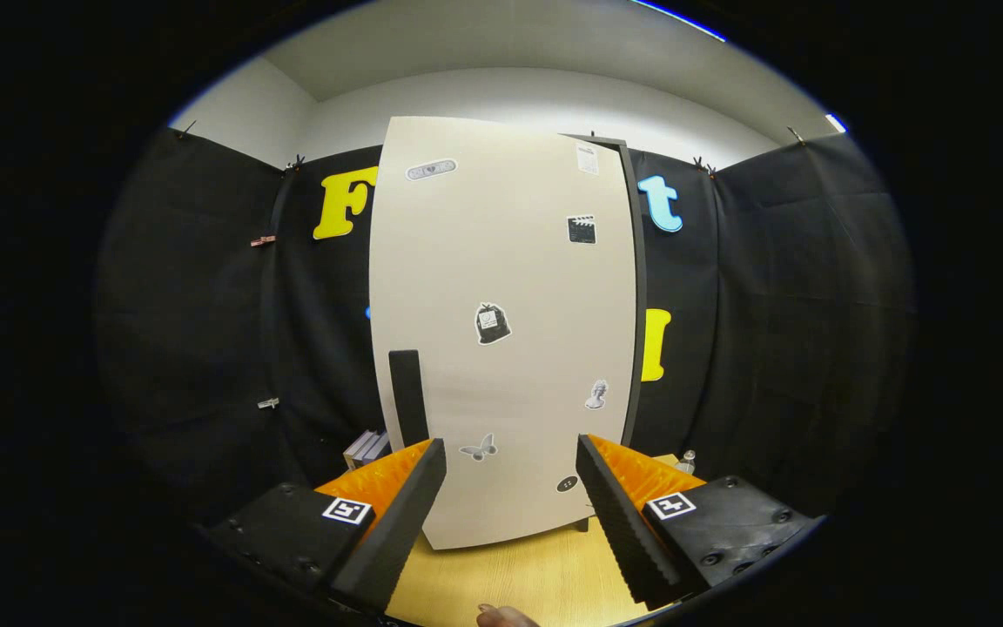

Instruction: Open the shoe cabinet door, grab the shoes and put them into the shoe cabinet, then close the shoe cabinet door.

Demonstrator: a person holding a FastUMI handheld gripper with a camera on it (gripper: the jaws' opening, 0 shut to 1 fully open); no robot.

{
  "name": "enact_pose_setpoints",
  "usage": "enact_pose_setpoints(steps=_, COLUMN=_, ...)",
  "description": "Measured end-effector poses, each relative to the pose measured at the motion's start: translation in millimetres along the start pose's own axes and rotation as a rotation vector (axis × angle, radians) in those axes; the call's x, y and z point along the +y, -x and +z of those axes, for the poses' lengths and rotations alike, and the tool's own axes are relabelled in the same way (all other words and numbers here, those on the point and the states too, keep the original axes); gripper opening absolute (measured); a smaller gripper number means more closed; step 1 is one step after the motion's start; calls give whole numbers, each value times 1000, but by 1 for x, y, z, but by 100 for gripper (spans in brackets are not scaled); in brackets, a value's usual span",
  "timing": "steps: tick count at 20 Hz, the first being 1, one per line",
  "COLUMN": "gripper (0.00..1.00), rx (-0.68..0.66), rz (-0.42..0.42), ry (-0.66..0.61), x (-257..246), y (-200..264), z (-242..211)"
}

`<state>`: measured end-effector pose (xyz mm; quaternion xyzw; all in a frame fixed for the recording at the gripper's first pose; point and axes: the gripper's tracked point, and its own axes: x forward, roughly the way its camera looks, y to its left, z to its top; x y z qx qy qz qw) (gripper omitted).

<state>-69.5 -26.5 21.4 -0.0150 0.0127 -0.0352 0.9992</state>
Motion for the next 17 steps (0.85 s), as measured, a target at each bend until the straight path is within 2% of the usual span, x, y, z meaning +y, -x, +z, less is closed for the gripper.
enact_pose_setpoints(steps=17, gripper=99, rx=-12, rz=12, ry=-13, x=3, y=-7, z=2)
